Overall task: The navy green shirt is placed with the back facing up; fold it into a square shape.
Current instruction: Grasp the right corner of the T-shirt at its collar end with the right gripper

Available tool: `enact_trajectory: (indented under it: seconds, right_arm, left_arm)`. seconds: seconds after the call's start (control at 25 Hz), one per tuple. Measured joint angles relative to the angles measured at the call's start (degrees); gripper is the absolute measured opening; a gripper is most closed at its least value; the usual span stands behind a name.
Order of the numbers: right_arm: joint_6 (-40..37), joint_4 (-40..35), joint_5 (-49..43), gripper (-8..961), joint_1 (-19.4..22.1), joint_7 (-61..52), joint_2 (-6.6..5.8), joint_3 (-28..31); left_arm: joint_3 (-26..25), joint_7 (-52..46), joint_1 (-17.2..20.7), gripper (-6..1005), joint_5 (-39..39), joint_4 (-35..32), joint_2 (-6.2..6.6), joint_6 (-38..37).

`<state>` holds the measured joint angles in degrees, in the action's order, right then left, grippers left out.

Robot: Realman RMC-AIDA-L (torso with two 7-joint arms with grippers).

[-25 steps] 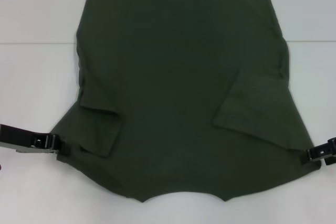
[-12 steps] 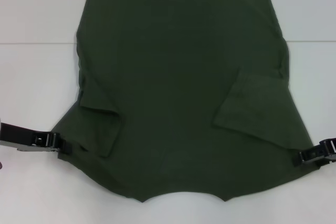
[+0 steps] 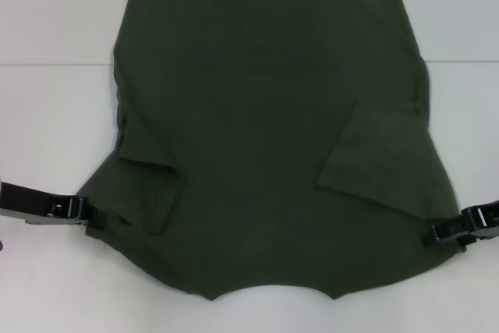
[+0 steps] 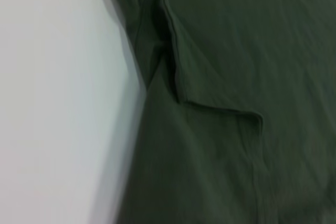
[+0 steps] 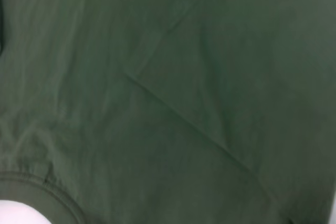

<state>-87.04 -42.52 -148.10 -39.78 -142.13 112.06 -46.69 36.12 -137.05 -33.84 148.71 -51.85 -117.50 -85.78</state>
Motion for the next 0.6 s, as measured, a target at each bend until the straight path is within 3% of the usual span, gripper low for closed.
enact_trajectory:
  seconds: [0.6]
  right_arm:
    - [0.2,1.6,0.1,888,-2.5,1.0,1.37,0.0]
  left_arm:
    - [-0.2,0.0,0.0,14,-0.2,0.0,-0.06,0.0]
